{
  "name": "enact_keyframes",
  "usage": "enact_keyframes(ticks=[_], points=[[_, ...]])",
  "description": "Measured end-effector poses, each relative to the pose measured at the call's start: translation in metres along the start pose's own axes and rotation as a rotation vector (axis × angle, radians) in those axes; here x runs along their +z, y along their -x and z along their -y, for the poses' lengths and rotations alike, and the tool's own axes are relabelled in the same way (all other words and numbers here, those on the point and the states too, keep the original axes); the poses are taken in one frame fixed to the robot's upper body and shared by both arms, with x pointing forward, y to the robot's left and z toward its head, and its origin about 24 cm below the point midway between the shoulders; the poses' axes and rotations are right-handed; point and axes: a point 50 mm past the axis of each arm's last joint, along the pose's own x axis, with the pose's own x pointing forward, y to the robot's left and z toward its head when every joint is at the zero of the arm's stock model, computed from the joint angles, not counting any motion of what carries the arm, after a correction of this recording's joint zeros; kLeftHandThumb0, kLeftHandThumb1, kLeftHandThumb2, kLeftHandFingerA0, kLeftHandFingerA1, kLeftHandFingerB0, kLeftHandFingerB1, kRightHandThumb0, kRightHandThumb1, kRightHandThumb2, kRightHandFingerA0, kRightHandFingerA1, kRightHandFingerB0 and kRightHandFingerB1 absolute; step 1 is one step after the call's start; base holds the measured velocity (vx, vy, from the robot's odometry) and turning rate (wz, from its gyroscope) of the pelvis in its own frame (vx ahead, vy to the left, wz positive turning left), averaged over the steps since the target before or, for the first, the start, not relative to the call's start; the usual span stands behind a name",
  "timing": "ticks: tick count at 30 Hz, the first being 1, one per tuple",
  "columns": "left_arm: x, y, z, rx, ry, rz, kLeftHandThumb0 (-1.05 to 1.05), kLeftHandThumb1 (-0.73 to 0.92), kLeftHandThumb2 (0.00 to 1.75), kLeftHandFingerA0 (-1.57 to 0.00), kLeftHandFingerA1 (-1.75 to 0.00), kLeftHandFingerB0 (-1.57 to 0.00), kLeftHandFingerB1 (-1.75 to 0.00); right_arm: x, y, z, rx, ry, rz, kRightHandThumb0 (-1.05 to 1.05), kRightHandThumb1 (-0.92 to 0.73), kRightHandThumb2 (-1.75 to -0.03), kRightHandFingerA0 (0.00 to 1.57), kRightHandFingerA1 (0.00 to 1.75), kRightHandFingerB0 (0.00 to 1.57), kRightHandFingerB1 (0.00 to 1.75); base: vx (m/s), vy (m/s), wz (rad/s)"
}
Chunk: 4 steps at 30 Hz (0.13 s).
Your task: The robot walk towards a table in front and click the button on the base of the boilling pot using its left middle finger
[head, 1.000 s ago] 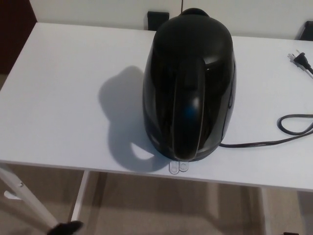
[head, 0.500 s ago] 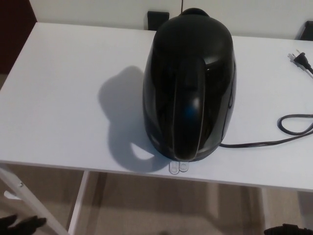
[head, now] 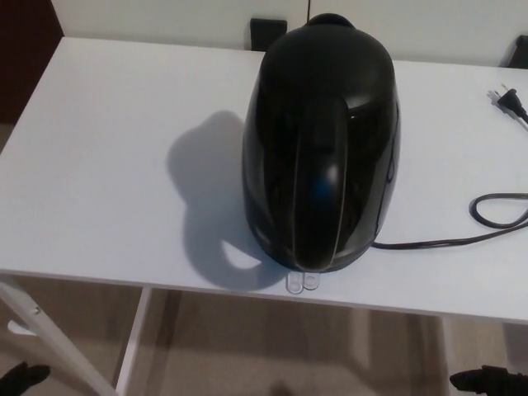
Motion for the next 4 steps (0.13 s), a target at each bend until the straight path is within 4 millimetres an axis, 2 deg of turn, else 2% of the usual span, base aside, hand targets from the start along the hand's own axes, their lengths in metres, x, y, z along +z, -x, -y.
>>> enact_keyframes(ticks=[3, 4], points=[[-0.0002, 0.0000, 0.0004, -0.009, 0.023, -0.002, -0.59, 0.44, 0.74, -0.34, -0.45, -0.18, -0.39, -0.0017, 0.0004, 0.0003, -0.003, -0.007, -0.009, -0.35, -0.62, -0.58, 0.62, 0.49, 0.48, 0.41, 0.00, 0.000, 0.00], [-0.0002, 0.0000, 0.0008, -0.013, 0.027, -0.002, -0.50, 0.53, 0.56, -0.42, -0.35, -0.23, -0.29, -0.0023, 0.0005, 0.0002, -0.004, -0.008, -0.012, -0.35, -0.62, -0.58, 0.58, 0.49, 0.47, 0.41, 0.00, 0.000, 0.00]])
